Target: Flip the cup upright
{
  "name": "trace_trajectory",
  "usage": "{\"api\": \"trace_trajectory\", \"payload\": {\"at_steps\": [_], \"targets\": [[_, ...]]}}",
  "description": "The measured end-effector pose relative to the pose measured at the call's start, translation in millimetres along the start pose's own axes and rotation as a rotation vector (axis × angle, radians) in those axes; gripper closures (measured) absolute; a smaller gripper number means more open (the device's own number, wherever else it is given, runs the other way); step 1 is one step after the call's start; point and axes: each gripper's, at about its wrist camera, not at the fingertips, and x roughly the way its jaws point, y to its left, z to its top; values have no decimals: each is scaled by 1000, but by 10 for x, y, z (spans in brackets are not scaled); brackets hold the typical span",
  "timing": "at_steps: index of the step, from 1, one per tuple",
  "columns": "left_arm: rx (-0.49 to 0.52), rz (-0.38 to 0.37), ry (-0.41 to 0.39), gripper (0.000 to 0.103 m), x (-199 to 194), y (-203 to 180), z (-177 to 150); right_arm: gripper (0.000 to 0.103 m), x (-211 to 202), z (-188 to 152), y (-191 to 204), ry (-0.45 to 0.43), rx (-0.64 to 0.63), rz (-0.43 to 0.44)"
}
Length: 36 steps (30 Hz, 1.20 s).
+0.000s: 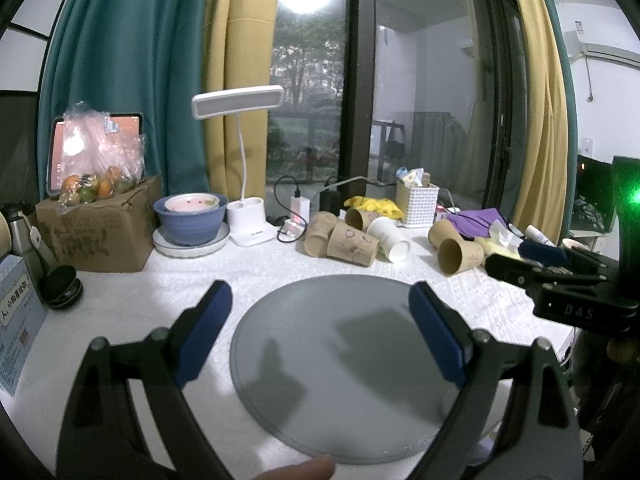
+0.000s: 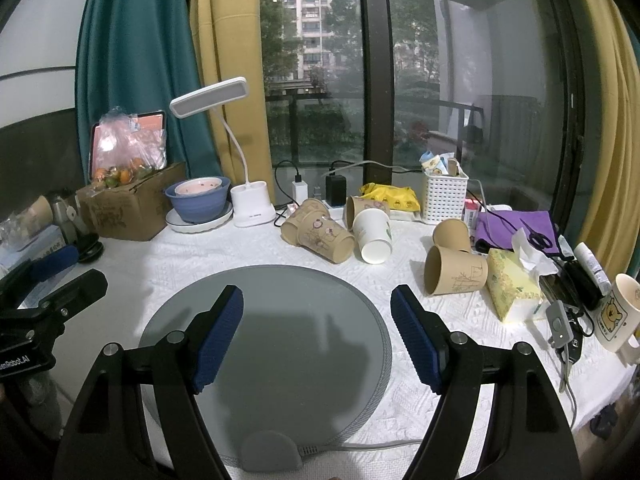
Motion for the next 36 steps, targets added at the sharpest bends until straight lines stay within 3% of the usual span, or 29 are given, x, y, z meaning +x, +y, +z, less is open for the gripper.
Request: {"api": "trace_trajectory", "payload": {"at_steps": [36], "targets": [[-19,3,-14,12,-21,42,14,24,1,1,23,1,2,1]]}}
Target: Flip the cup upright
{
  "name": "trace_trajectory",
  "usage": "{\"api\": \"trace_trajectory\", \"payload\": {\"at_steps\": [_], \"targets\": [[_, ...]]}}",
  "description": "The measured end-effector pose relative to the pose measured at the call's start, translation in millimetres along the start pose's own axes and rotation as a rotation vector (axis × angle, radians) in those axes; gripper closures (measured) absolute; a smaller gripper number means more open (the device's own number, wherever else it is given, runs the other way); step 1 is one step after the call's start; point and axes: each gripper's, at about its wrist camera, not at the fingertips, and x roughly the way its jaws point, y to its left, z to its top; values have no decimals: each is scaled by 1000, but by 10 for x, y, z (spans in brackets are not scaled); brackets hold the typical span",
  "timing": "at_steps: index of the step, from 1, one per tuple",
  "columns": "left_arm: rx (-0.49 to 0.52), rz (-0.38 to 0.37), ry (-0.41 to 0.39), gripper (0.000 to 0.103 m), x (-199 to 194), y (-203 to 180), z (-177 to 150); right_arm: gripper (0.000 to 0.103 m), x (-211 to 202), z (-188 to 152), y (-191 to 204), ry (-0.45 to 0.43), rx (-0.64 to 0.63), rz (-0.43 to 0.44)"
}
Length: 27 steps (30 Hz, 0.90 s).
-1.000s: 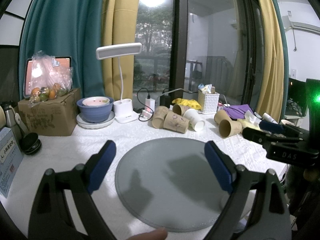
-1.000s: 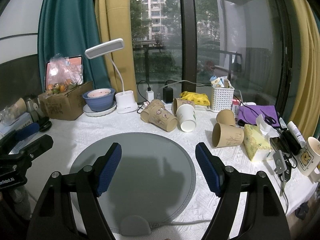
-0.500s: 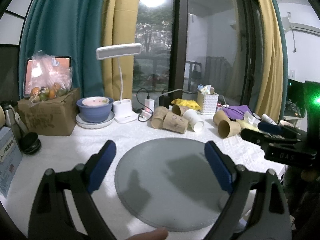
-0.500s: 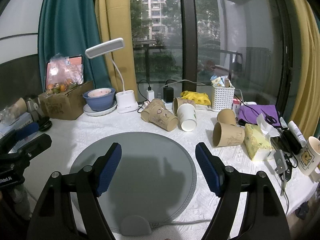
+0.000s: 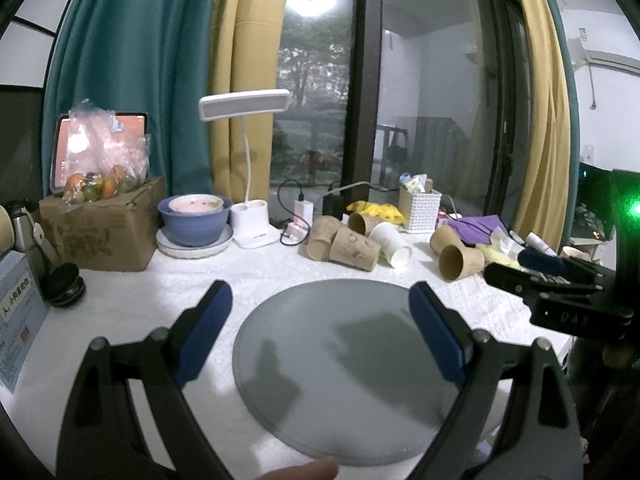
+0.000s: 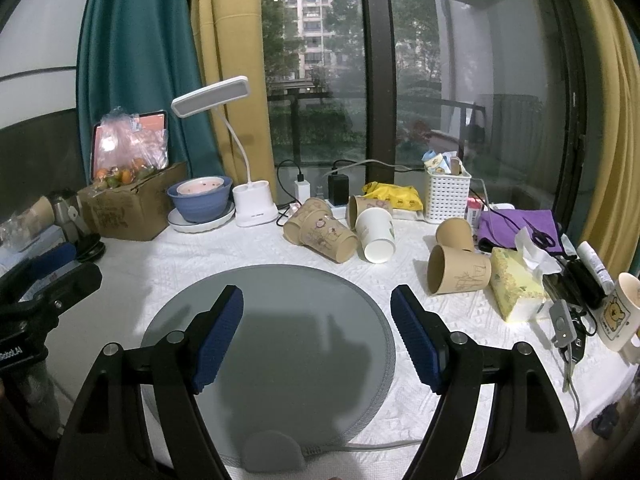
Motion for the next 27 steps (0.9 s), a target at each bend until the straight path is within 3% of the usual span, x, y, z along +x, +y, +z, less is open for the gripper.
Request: {"api": "trace_trajectory", "payload": {"at_steps": [16,27], "targets": [[6,-15,23,12,94,-36,-6,24,79,-10,-5,16,11,1],[30,-90,101,12,417,-251,13,24,255,-15,-320,36,56,-46]]}}
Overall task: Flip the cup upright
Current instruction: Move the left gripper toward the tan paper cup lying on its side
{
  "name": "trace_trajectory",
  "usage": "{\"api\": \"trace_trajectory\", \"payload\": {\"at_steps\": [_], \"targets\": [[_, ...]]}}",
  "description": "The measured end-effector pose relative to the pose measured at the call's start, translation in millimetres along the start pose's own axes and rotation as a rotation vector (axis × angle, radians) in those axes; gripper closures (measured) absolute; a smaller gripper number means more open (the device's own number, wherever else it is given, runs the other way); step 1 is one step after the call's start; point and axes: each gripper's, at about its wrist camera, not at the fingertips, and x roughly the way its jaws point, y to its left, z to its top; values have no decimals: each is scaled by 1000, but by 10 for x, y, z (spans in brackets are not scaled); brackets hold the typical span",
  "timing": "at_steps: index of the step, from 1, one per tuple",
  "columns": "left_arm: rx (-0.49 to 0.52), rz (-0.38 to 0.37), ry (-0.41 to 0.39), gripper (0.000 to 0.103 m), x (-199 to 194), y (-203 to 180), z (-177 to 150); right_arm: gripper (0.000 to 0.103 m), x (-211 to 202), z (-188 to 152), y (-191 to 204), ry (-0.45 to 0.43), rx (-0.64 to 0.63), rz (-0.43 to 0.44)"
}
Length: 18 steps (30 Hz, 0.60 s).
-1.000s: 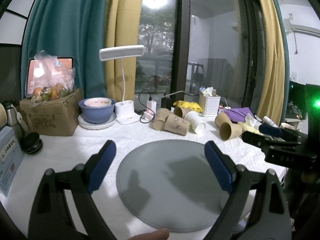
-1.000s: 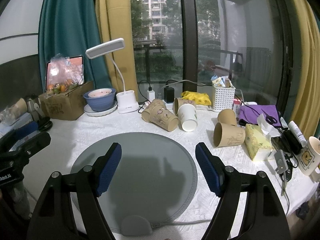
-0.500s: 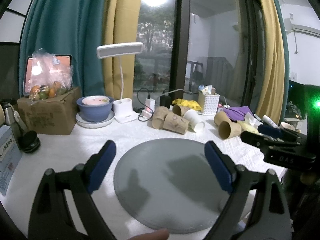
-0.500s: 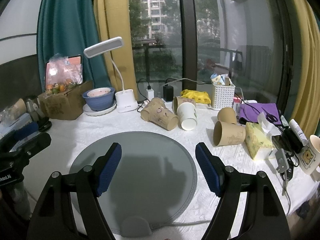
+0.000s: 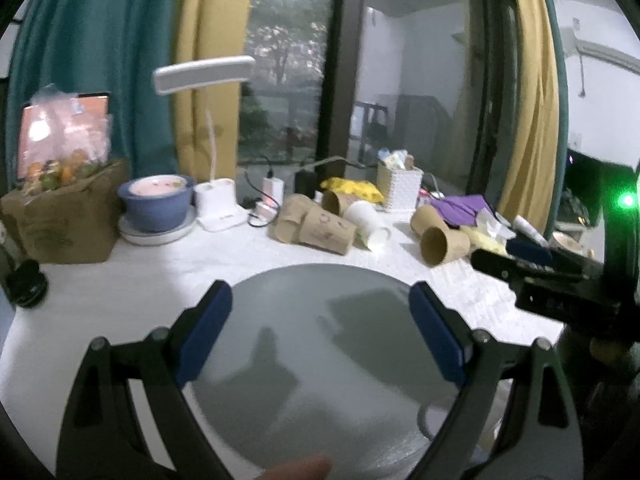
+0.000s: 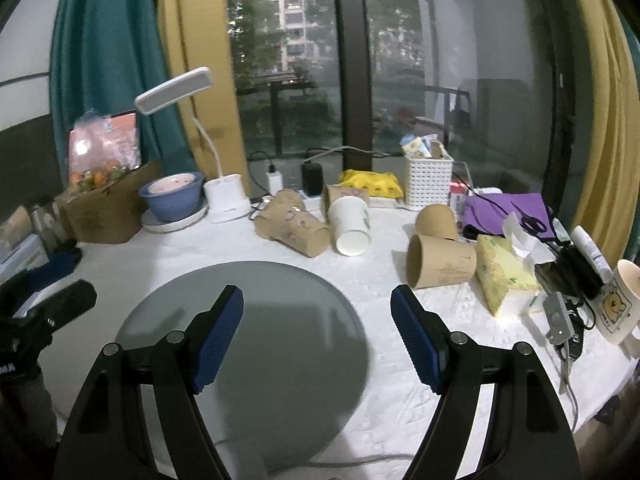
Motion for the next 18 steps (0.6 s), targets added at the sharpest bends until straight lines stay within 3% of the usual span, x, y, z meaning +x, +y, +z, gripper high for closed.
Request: {"api": "trace_trajectory", "payload": {"at_steps": [18], "targets": [[88,-101,230,12,1205,-764,476,24,442,229,-1105,9,108,-104]]}}
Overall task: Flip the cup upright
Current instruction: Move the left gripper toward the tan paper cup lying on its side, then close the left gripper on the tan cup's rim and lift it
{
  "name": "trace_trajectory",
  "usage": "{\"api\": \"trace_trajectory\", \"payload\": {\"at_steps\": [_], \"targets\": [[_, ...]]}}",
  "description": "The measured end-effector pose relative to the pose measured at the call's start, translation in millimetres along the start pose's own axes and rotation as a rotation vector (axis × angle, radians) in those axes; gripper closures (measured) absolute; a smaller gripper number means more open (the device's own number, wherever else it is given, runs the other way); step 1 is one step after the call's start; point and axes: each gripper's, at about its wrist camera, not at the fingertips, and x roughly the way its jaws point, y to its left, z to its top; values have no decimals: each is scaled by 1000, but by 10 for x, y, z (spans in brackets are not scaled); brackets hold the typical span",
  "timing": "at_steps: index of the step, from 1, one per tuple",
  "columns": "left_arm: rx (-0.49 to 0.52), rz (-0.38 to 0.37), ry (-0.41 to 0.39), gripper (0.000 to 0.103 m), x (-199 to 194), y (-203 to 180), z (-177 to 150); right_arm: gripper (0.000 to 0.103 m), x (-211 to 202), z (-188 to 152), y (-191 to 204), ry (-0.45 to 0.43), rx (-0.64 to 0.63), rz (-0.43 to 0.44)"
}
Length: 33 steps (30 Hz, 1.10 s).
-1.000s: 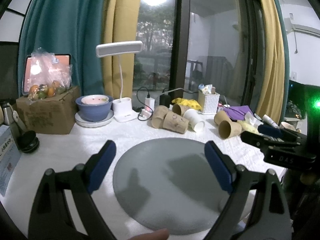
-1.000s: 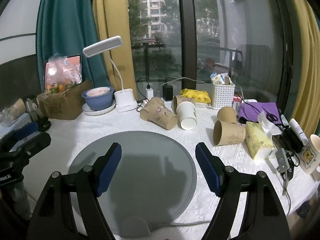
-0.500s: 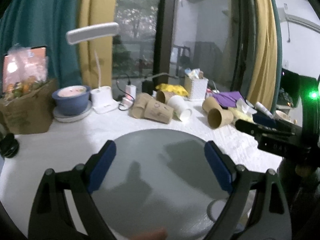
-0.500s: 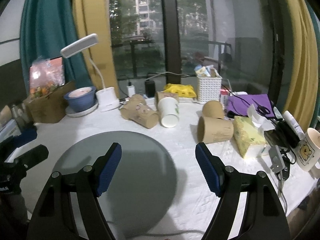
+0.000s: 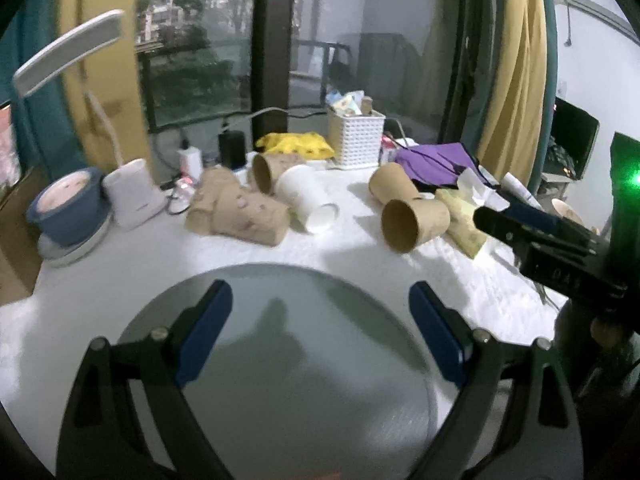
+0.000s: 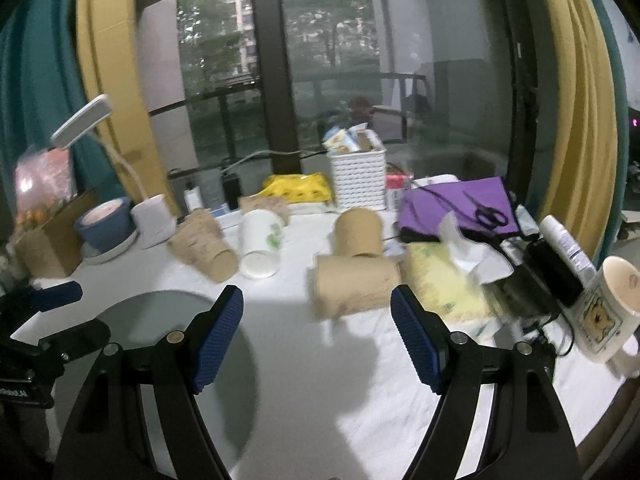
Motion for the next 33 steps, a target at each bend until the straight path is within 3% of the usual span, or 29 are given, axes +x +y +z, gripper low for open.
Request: {"api": "trace_trajectory", "payload": {"at_steps": [16,26,33], "targets": [[104,-46,139,12,1150,-649,795,24,695,344,-762,64,78,-82],[109,-103,245,12,1922,-905,1152,24,1071,516,-1127,134,114,-116],[87,-137,368,13,2395,-964,1281,24,1148,544,-1380,133,171,-155]]}}
